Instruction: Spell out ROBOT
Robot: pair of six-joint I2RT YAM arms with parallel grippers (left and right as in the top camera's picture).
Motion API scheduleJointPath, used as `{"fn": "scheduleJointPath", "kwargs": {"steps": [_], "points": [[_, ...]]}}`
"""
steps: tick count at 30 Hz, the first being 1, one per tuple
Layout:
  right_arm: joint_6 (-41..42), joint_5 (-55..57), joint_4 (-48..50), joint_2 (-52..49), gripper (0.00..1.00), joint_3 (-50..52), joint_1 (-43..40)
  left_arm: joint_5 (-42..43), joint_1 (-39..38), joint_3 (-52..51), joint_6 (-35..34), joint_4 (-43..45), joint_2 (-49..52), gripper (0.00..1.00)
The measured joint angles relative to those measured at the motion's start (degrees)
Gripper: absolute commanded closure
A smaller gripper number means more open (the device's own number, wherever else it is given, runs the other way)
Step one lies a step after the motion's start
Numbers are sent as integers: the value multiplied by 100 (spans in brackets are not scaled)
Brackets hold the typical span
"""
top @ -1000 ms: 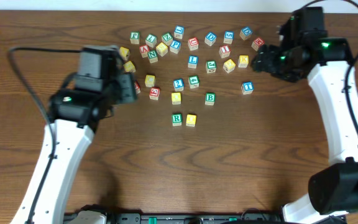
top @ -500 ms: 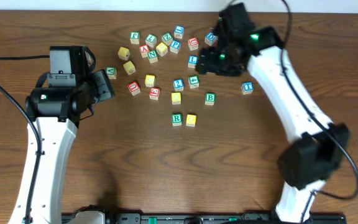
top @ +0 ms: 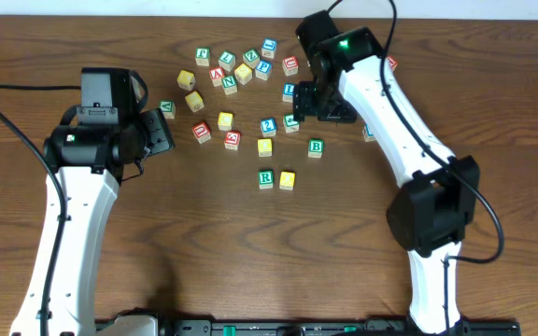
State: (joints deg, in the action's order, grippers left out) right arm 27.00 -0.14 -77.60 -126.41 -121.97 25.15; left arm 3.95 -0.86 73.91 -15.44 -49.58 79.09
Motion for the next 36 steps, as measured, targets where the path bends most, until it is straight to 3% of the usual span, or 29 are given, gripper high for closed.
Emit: {"fn": "scheduleJointPath", "kwargs": {"steps": [6,12,17,36], "points": [[22,17,-66,-549,30,0,7,4,0,0,-20,-11,149,39],[79,17,-57,-942,45,0,13,4,0,0,-22,-15,181,39],[98,20,35,-999,50,0,13,4,0,0,-22,-13,181,39],[98,66,332,-1012,54,442,-15,20,0,0,-22,-13,181,39]]}}
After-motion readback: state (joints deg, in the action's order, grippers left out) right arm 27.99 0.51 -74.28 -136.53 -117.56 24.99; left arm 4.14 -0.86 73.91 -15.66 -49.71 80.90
